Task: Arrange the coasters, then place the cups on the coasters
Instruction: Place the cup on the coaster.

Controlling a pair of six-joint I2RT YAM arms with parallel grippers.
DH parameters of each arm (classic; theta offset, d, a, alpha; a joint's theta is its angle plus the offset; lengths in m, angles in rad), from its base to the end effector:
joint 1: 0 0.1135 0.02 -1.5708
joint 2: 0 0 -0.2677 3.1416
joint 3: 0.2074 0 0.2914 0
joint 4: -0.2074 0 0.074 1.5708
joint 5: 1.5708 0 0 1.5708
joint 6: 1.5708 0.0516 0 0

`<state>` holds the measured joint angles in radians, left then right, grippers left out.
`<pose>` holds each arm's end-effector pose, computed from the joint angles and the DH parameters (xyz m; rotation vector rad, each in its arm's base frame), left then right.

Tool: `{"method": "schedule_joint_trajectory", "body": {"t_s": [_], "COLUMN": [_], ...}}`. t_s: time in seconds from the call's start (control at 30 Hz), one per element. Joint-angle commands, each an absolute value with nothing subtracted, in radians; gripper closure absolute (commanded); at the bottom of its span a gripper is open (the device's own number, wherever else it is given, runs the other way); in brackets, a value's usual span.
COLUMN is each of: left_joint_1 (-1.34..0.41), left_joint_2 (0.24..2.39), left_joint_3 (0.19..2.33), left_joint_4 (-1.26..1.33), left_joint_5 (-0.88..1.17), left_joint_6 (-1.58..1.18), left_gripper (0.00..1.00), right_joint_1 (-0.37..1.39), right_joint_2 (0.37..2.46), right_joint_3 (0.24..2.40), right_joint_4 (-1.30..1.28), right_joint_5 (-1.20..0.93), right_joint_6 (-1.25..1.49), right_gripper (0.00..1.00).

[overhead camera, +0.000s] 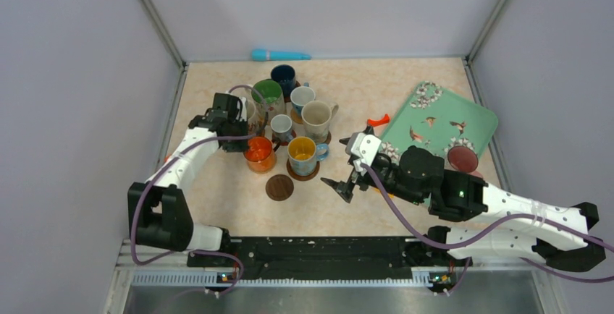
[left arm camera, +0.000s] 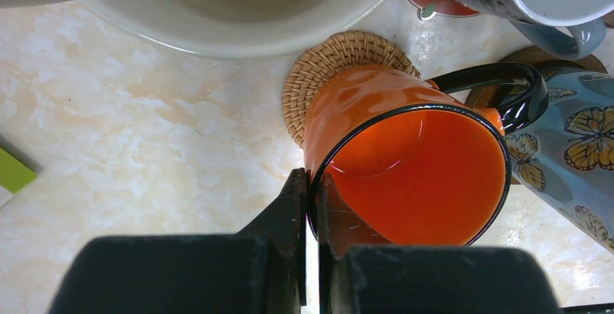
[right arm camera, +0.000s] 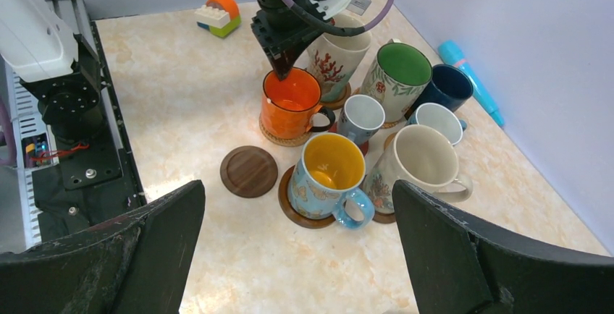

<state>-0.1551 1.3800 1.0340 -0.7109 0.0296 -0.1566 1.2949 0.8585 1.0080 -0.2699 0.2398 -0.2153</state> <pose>0.3155 -0.0509 0.2267 0.0083 2.6347 -0.1460 0.0775 0.2288 0.4030 -1.0419 1.3742 0.6039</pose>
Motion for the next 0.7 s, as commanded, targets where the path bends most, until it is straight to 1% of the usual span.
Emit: {"method": "schedule_joint_trajectory", "body": {"t_s": [0.0, 0.67], "left_joint_1": [-0.147, -0.135], "left_joint_2": [1.382, 1.416], "left_joint_3": [1.081, 1.081], "left_joint_4": [-0.669, -0.648], "left_joint_5": [0.049, 0.051], "left_joint_6": [-0.155, -0.166], "left_gripper": [1.00, 1.00], "right_joint_1": [1.296, 1.296], "right_joint_2": [0.860, 0.848], "right_joint_3": [1.016, 1.005], "right_joint_4": [-0.245, -0.248], "right_joint_5": [0.255, 0.209], "right_joint_6": [-0.207, -0.189], "right_gripper": [0.01, 0.01]}}
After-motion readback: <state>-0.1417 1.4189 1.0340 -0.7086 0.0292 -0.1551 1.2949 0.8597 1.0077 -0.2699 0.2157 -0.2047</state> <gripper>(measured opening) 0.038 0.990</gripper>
